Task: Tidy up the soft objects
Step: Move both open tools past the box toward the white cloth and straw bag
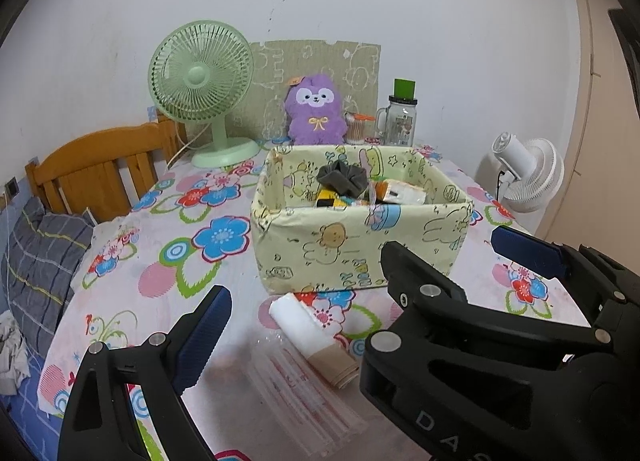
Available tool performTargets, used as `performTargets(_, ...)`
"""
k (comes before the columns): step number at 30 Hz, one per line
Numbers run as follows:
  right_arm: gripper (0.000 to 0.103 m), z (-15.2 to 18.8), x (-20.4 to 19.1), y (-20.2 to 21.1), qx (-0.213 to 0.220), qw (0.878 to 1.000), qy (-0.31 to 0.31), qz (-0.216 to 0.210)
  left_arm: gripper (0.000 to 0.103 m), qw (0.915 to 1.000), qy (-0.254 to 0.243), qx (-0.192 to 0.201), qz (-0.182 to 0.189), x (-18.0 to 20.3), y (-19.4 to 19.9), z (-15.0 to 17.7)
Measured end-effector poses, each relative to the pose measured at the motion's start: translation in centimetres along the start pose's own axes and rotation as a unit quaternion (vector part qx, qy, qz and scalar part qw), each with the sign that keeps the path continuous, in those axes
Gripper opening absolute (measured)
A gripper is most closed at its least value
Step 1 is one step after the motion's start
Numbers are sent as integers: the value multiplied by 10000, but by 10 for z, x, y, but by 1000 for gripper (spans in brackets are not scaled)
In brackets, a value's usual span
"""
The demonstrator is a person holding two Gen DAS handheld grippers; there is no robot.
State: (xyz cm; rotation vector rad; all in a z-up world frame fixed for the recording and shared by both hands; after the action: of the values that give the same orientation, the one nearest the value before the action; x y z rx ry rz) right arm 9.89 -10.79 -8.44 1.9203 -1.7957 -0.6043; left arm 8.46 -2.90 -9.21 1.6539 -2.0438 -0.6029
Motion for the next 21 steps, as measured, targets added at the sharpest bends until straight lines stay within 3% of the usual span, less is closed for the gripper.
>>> performTargets(21, 83, 31, -19, -41, -398, 9985, 22, -368, 90, 9987, 166, -483, -18, -24, -38, 38)
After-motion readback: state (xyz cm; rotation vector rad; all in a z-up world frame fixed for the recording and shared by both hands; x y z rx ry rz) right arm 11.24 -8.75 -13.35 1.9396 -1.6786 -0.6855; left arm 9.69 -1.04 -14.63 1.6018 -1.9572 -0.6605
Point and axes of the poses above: each gripper's, at about its wrist camera, not at the fingertips, and y roughly against the way its jaws point, x to its right, z to its underside, the point moved 7 cm from there along -y, roughly the way its jaws point, and after that the axes turned 5 degrees about z, right-handed, at the moved point
